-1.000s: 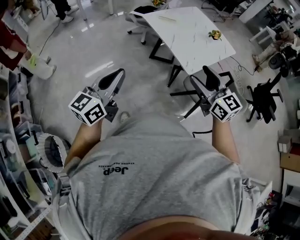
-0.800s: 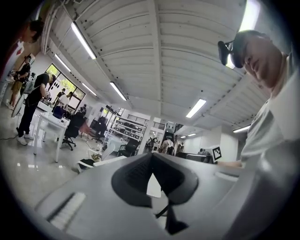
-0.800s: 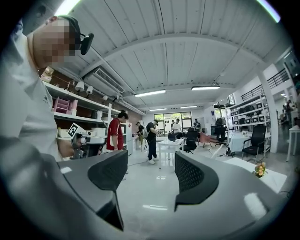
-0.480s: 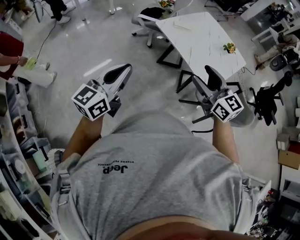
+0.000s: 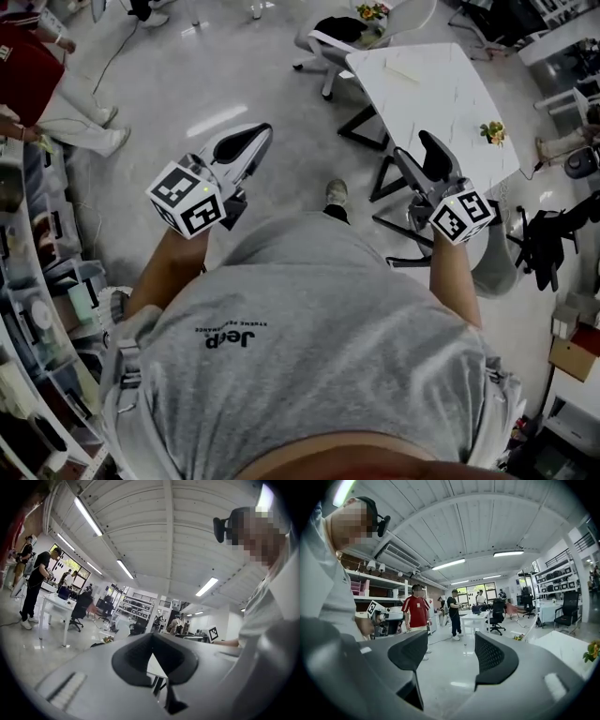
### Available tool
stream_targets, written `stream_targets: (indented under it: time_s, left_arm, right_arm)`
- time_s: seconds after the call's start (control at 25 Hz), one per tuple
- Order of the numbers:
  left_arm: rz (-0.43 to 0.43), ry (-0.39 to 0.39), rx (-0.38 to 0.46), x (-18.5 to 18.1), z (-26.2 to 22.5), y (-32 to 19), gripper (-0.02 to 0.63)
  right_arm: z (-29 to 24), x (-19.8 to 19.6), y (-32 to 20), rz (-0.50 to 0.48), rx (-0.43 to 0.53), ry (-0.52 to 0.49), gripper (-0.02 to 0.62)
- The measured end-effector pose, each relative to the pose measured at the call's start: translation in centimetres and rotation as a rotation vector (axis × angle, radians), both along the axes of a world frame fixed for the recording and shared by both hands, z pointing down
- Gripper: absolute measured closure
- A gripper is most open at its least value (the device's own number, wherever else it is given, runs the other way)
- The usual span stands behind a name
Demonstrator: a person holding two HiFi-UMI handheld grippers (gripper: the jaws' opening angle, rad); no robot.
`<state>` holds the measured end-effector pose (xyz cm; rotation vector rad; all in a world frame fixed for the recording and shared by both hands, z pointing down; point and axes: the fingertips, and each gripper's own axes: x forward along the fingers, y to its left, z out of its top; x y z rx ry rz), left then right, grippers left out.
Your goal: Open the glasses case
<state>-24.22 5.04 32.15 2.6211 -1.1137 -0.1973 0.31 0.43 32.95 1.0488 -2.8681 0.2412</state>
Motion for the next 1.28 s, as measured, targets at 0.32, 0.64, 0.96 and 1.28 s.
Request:
stream_targets:
  time_s: [0.32, 0.64, 0.96, 1.28]
  left_arm:
    - [-0.144, -0.034, -0.003, 2.2, 1.5, -14.5, 0.574]
    - [-0.187, 0.004, -0.061, 8.6, 0.5, -31.8, 0.574]
    - [-0.118, -0.043, -0.119, 7.6, 2.9, -40.3, 0.574]
    - [0.114, -0.061, -0.152, 9.7, 7.1, -45.2, 0.574]
  right_arm:
    - [2.9, 2.6, -18.2, -0.101, -0.028, -0.046, 0.299]
    - [3.4, 6.9, -36.7, -0.194, -0.09, -0.096, 0.299]
    - [7.4, 6.4, -43.6, -0.113, -0.163, -0.108, 0.299]
    - [10.8, 9.1, -44.4, 0.082, -0.201, 0.004, 0.299]
